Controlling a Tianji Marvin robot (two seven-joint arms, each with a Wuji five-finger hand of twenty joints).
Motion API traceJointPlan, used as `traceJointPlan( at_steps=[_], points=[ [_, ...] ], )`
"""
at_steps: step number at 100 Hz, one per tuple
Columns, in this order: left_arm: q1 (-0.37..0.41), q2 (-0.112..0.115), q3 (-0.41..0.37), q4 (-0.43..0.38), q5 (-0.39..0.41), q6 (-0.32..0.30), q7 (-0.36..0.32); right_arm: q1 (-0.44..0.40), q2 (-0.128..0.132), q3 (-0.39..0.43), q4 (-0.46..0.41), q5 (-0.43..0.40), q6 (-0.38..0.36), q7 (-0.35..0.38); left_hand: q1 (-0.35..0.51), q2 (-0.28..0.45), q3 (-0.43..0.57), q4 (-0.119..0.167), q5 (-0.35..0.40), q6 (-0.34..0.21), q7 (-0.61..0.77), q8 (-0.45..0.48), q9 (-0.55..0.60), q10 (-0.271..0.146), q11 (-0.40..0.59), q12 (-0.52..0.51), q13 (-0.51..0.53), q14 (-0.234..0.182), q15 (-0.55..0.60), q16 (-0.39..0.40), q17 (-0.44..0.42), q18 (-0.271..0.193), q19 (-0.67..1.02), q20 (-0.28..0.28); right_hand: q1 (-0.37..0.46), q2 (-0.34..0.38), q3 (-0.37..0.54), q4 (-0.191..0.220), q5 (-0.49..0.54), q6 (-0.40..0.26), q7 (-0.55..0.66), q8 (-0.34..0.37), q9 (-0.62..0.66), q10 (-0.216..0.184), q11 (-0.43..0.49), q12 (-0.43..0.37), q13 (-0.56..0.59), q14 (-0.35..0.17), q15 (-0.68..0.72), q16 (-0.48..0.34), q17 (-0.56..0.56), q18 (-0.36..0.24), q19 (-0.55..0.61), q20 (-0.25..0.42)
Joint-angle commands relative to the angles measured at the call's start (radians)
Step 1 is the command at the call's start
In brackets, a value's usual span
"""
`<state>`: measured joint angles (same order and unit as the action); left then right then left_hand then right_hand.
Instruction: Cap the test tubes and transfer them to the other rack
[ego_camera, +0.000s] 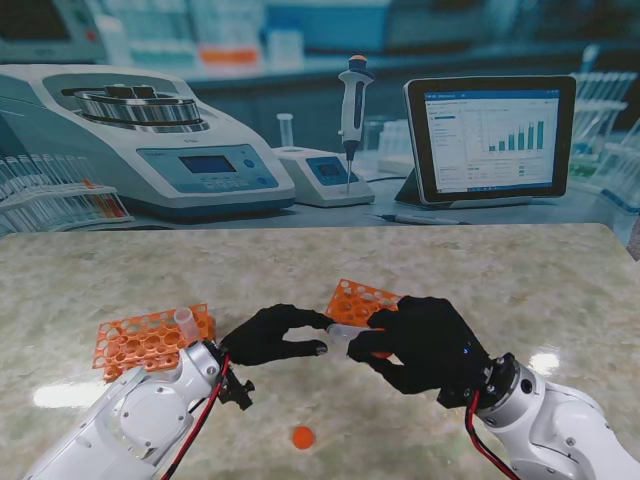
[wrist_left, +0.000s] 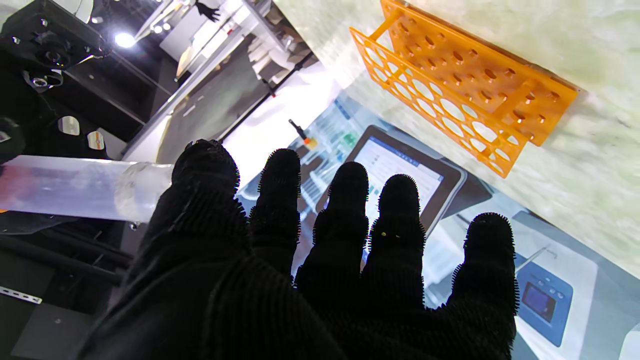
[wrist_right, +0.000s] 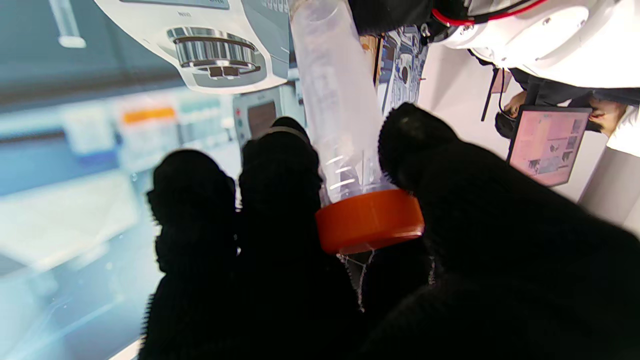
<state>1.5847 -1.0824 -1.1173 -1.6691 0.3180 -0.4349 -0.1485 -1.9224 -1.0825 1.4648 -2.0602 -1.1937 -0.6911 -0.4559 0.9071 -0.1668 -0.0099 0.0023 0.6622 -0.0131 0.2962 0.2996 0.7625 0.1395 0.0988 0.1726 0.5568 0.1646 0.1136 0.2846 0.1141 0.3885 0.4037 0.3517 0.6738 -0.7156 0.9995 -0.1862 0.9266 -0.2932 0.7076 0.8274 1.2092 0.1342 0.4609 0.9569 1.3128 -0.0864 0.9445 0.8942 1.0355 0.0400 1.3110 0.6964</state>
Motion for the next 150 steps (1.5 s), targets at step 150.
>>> traceJointPlan(
  at_steps=[150],
  points=[
    [0.045, 0.018, -0.051, -0.044, 0.04, -0.028, -0.038, 0.28, 0.045, -0.006, 0.237, 0.242, 0.26, 0.605, 0.009, 0.033, 0.006, -0.007, -0.003, -0.001, -0.028, -0.018, -0.053, -0.009, -0.018, -0.036, -0.073, -0.021, -0.025, -0.039, -0.03, -0.024, -0.147, -0.041, 0.141, 0.11, 0.149, 0.108, 0.093, -0.021, 0.041, 0.036, 0.088, -0.222, 0.082, -0.001, -0.001, -0.006, 0.02, -0.01, 0.005, -0.009, 0.008, 0.029]
  ],
)
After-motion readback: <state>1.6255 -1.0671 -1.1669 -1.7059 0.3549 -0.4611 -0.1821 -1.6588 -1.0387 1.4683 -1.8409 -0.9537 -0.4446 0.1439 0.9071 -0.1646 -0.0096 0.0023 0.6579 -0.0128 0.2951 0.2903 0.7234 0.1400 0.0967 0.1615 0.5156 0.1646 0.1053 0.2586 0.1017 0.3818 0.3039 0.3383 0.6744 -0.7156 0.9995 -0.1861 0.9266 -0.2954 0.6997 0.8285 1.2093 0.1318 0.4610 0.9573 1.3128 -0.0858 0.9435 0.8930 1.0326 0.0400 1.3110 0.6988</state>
